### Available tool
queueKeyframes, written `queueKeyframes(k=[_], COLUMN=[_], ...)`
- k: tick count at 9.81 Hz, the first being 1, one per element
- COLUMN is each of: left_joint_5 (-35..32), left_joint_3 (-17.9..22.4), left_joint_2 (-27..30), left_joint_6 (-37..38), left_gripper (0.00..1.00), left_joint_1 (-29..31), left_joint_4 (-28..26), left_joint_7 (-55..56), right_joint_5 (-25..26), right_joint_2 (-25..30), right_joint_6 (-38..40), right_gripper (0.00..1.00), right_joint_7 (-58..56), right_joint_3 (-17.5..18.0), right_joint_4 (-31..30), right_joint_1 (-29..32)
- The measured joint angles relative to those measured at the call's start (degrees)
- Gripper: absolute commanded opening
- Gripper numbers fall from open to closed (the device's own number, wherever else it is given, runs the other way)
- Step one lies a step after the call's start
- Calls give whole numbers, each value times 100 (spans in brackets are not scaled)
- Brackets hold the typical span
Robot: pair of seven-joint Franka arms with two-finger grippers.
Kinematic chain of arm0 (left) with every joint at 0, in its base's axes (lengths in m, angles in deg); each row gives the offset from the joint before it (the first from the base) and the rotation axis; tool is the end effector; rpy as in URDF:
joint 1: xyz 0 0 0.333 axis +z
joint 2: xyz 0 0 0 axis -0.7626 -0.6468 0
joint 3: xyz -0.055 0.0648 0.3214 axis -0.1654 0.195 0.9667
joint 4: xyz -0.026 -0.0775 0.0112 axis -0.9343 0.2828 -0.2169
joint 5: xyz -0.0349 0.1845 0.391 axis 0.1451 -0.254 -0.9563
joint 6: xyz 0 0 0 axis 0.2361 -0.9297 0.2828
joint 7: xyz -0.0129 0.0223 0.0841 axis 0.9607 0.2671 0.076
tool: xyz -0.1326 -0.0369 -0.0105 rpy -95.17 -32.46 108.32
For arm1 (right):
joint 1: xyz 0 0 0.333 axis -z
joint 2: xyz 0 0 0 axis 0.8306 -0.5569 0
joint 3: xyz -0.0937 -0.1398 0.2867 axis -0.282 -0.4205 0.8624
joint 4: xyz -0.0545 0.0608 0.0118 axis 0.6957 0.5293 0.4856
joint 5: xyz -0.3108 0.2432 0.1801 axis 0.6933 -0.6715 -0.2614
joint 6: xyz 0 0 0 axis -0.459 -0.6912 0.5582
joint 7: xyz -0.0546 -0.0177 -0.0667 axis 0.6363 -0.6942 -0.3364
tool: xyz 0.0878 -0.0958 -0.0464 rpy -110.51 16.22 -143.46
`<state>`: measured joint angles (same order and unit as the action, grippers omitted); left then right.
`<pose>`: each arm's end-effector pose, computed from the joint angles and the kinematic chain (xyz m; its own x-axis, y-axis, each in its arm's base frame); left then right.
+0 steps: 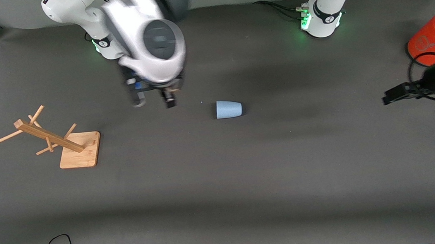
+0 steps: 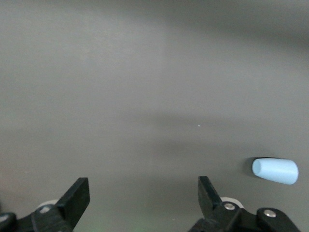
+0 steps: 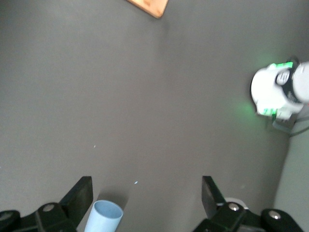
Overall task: Rotate and upright cup with both arms
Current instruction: 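Retract the right gripper while the left gripper reaches the cup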
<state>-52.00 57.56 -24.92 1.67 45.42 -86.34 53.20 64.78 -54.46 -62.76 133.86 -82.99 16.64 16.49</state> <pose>0.6425 -0.0650 0.5633 0.9872 0.1275 -0.0962 0.1345 -0.9885 0.0694 0.5637 0.3574 0.5320 0.4054 -0.9087 0.0994 -0.8706 -0.3506 0.3452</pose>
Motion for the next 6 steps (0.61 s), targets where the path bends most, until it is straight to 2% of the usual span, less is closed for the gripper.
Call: queueKeyframes(k=[3,6], left_joint_5=[-263,-474], left_joint_3=[-22,-54], left_joint_2=[-2,-168], left_joint_6=[90,91], left_gripper=[100,100], left_joint_1=[-948,-1773], left_joint_4=[-1,-10], left_joint_7=[979,1904], right_joint_5=[29,35], right_joint_2=[663,1433], right_joint_6=[84,-530], right_gripper=[100,100], right_joint_7=[-2326,-4907], right_joint_3=[-15,3], right_joint_4=[-412,-1283], right_joint_1=[1201,2484])
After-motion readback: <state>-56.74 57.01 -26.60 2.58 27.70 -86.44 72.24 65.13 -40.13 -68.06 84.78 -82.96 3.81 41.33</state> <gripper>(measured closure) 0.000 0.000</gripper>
